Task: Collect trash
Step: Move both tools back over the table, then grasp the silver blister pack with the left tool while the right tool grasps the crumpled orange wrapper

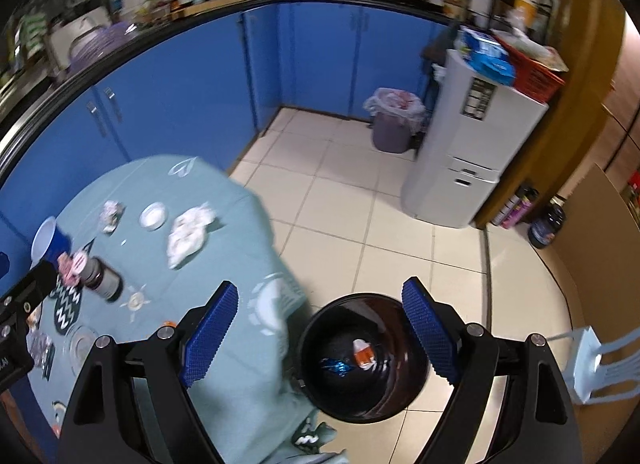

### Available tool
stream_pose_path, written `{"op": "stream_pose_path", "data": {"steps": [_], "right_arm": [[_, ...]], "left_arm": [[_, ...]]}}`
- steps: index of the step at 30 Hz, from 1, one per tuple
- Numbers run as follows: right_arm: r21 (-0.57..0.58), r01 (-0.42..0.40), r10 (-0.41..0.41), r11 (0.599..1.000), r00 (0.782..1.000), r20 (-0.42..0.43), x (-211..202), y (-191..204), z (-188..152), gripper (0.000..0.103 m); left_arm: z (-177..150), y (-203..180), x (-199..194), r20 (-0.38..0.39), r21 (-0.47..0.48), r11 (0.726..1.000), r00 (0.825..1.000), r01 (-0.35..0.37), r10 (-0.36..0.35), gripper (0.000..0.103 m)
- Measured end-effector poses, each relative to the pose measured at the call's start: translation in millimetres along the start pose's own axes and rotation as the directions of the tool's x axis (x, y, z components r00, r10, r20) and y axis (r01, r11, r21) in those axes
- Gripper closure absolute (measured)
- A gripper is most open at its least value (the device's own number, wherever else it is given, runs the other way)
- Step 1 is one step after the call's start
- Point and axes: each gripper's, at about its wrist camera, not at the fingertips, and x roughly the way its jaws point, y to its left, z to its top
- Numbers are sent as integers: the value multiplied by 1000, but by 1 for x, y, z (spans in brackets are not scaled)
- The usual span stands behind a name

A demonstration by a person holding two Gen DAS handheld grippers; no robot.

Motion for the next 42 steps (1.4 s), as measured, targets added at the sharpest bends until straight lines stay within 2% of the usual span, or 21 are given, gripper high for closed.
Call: {"op": "stream_pose_path", "data": {"steps": [9, 16, 27, 39, 42], "right_arm": [[-78, -64, 58, 995, 996, -67, 17, 52, -13, 21], [-105, -113, 99, 988, 986, -132, 35, 85, -25, 21], [-127, -94, 63, 987, 972, -226, 72, 117, -43, 21], [-133, -54, 15, 990, 961, -276, 96, 126, -50, 21], [-147, -42, 0, 988, 962, -273, 98, 127, -51, 21]], "left_arm": [[-24, 56, 9, -58, -78, 995, 997, -57, 52, 3], [-46, 92, 20, -114, -95, 989, 989, -110, 99, 4], [-87, 142, 53, -218, -75, 982, 964, -174, 154, 3], [-121, 180, 81, -318, -92, 980, 938, -174, 137, 4], [-126, 189, 86, -332, -115, 978, 935, -173, 126, 10]]}}
